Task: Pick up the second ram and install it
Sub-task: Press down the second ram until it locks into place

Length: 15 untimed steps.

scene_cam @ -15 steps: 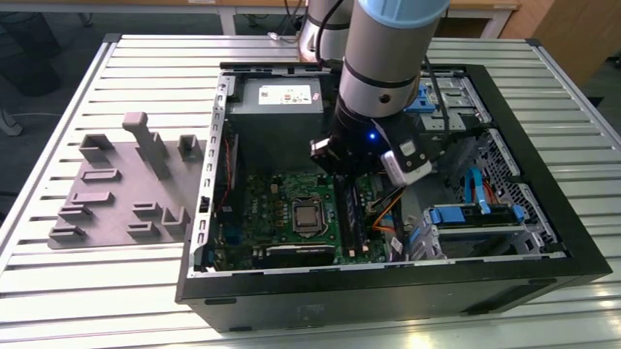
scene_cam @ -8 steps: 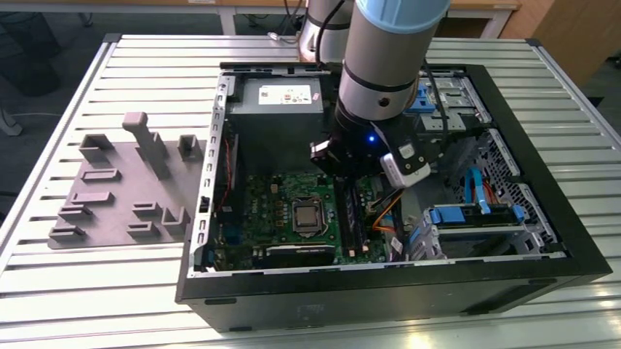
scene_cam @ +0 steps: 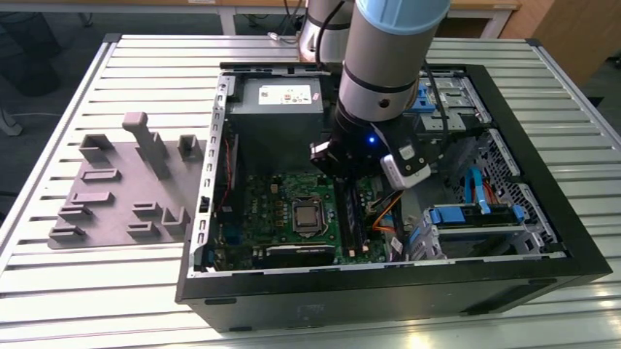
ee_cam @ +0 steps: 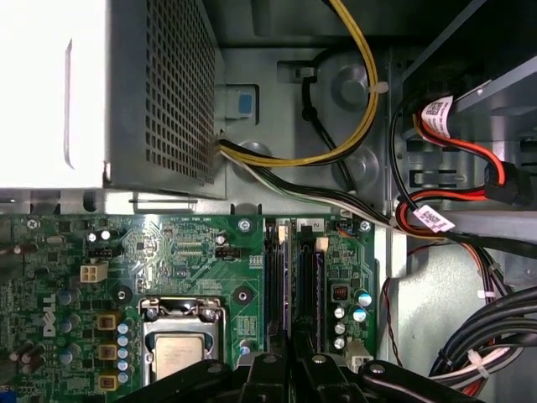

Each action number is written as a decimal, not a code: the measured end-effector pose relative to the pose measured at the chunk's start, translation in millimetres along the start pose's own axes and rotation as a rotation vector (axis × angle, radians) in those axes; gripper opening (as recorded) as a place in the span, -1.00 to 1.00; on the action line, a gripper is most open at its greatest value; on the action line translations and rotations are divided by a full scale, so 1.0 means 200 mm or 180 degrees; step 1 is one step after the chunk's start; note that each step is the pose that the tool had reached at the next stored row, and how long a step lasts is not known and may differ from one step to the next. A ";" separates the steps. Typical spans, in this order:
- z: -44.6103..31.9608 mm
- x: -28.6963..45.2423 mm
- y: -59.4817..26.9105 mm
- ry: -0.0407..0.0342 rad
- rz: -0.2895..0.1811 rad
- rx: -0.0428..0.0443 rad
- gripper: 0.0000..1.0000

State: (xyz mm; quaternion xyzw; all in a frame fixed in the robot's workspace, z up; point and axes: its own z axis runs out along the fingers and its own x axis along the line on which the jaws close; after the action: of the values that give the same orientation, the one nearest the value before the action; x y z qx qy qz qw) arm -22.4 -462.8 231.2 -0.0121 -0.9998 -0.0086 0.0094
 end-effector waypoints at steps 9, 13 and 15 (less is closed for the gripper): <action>0.013 -0.001 -0.021 0.0000 0.0000 -0.0001 -0.72; 0.018 -0.001 -0.028 0.0000 0.0000 0.0000 -0.72; 0.023 -0.001 -0.031 0.0000 0.0000 -0.0001 -0.72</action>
State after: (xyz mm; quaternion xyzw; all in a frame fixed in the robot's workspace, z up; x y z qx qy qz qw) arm -22.4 -468.8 226.5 -0.0121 -0.9998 -0.0088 0.0093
